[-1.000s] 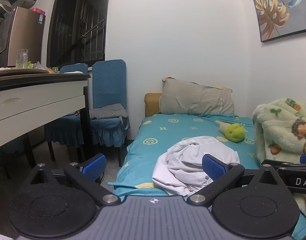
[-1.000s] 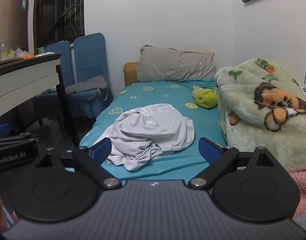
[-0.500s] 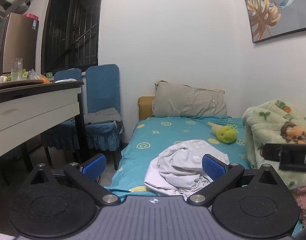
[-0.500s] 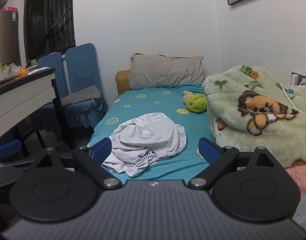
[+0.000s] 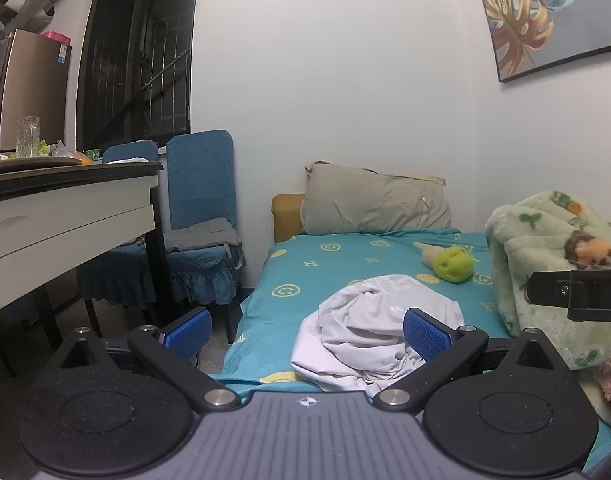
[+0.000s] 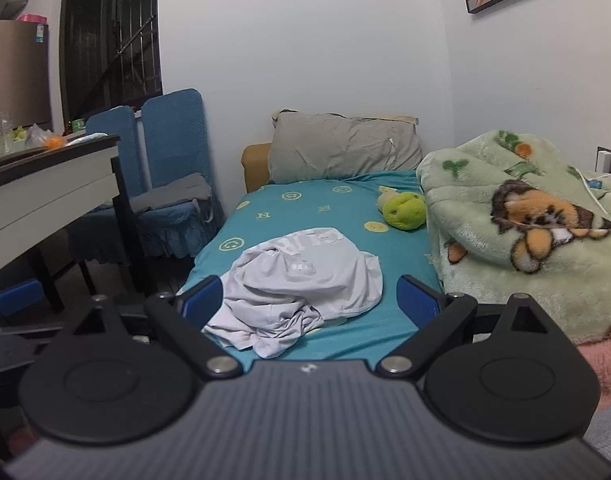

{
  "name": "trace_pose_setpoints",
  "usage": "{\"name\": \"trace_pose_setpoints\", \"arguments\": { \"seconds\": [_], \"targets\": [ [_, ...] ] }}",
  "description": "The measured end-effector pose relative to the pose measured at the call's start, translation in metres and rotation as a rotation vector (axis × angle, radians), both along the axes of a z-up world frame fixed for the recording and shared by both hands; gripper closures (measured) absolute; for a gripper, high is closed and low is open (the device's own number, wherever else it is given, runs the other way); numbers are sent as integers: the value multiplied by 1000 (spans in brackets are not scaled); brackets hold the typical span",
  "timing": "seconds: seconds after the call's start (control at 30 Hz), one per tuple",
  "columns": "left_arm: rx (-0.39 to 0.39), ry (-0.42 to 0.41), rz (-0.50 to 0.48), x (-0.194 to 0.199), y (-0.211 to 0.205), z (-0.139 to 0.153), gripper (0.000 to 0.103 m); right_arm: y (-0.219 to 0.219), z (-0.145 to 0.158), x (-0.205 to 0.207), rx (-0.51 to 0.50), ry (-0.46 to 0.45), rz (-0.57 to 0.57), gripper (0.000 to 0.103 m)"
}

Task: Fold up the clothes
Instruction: 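Move both tools toward the crumpled white T-shirt on the bed, then grasp the white T-shirt with the left gripper while the right gripper approaches it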

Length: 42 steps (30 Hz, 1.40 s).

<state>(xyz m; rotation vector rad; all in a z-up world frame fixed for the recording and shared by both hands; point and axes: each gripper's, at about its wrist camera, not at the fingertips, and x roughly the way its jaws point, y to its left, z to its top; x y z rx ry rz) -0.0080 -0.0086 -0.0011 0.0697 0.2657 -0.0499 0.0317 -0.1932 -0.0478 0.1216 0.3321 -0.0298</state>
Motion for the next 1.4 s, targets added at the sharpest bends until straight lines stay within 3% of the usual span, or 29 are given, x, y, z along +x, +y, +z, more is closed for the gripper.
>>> {"name": "trace_pose_setpoints", "arguments": {
  "seconds": [0.27,0.37,0.9,1.07,1.23,1.33,1.4],
  "targets": [
    [-40,74,-8,11,3,-20,0,-20,-32,16,38,44,-7,8],
    [-25,59,-7,11,2,-22,0,-25,-30,15,71,44,-7,8],
    [-11,30,-7,10,3,-31,0,-27,-37,16,42,63,-14,8],
    [-26,75,-34,24,-1,-35,0,-29,-17,29,60,86,-21,8],
    [55,164,-114,68,-22,-44,3,-42,30,58,85,48,-60,8],
    [132,202,-173,99,-44,-58,4,-57,41,80,120,30,-78,8],
    [182,229,-207,123,-60,-72,5,-69,28,89,159,42,-91,8]
  ]
}}
